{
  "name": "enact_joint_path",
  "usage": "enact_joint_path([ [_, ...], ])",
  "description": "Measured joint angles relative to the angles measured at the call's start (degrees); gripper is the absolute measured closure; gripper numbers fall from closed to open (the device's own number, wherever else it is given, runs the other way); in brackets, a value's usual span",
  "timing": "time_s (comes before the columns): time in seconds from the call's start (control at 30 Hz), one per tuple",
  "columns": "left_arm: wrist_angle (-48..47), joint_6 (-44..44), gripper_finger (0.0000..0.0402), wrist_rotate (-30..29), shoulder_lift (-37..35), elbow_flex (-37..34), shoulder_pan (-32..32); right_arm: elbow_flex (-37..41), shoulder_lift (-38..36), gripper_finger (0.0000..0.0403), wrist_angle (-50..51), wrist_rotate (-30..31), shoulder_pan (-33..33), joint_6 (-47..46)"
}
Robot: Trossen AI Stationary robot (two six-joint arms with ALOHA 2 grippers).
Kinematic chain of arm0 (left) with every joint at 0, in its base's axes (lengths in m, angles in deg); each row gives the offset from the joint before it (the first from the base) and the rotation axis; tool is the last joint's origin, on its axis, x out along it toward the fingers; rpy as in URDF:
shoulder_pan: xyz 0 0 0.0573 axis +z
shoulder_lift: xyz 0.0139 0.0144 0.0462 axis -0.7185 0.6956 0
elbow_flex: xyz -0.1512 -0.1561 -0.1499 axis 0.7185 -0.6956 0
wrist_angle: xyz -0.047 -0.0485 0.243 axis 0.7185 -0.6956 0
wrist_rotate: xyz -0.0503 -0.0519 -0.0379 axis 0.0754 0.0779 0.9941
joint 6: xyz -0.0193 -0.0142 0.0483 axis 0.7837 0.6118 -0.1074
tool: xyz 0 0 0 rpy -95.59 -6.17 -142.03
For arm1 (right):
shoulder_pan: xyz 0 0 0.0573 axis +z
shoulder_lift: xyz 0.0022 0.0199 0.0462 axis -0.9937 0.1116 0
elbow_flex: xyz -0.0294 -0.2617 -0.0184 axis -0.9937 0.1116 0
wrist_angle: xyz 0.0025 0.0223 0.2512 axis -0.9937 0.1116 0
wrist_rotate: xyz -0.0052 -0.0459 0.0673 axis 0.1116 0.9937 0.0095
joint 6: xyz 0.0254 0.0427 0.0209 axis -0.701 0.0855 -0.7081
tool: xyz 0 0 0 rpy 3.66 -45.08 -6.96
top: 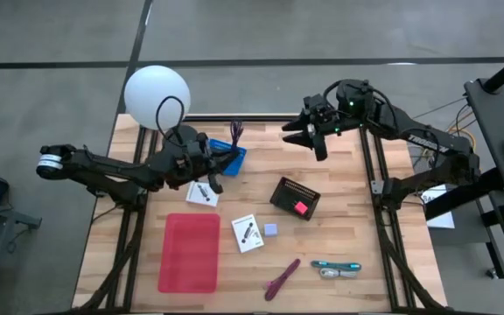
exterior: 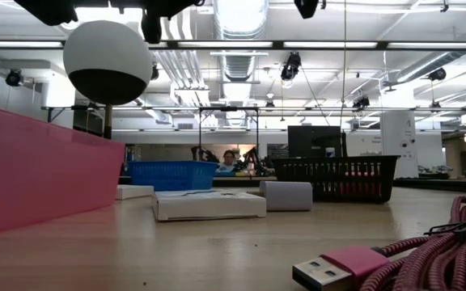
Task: Pick and place items into bin
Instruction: Put the blue charger cable into the pink bin
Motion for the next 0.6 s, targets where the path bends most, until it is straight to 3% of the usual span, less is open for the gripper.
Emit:
enact_joint_path([
  [0.33, -14.4, 11.2, 0.04, 5.6, -4.7, 0.4, -1.6, 0.0, 0.1, 0.0234, 8.1, 0.1, 0.0, 6.1],
  [0.6, -24.0, 21.4, 0.04, 6.5, -5.7, 0.5, -3.9, 0.0, 0.5, 0.0239, 13.3, 0.1, 0.0, 8.8],
])
